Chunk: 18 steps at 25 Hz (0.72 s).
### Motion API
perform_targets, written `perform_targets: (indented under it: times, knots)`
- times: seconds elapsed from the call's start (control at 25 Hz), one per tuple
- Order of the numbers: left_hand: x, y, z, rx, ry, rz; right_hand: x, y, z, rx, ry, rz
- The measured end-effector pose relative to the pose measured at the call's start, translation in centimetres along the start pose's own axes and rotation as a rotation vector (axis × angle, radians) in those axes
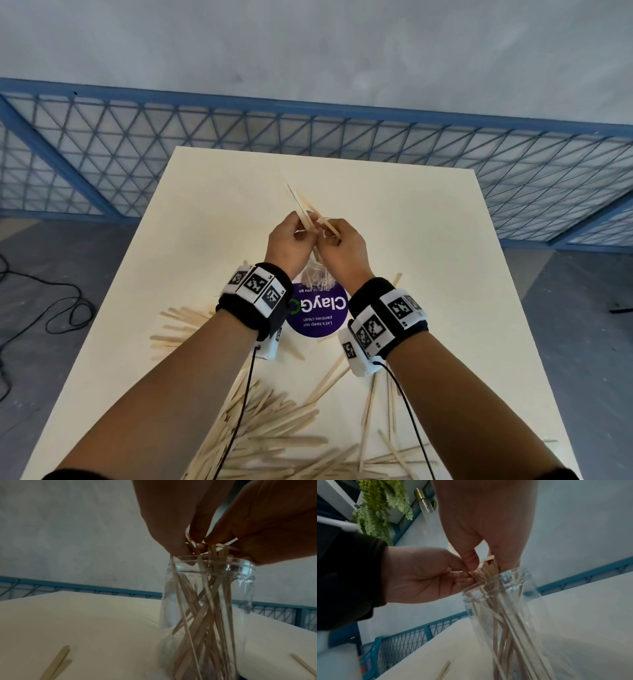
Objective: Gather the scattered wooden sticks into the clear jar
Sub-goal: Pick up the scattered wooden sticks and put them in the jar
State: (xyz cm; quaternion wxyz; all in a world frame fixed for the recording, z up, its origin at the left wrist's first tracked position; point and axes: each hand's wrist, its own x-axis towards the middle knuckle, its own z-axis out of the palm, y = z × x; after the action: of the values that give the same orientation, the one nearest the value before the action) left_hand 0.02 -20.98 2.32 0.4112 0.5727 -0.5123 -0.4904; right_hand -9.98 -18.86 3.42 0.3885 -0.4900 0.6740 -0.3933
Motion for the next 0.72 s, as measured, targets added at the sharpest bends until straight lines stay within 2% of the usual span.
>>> perform_targets:
  times: [0.2, 0.24, 0.36, 0.44, 0.56, 0.64, 0.72]
  knots:
    - [-0.2, 0.4, 0.2, 0.114, -0.007, 0.093, -0.1, 0.3, -0.4, 0.021, 0.049, -0.056]
    - [-0.3, 0.5, 0.2, 0.094, -0.004, 0.086, -0.1, 0.4, -0.4, 0.010, 0.062, -0.069]
    - [-0.3, 1.1, 0.4, -0.156, 0.016, 0.029, -0.2, 0.7, -0.3, -0.035, 0.068, -0.129]
    - [0.2, 1.4, 0.6, -0.192, 0.057, 0.047, -0.4, 0.8, -0.1, -0.097, 0.034, -0.171]
    - [0.5, 1.9, 0.5, -0.093, 0.081, 0.078, -0.9, 0.9, -0.3, -0.139, 0.103, -0.241]
    - [0.4, 1.7, 0.2, 0.018, 0.046, 0.127, -1.5, 1.2, -0.6, -0.161, 0.163, -0.323]
    - [0.3, 1.2, -0.4, 0.149, -0.012, 0.211, -1.8, 1.7, -1.2, -0.238, 0.139, -0.341]
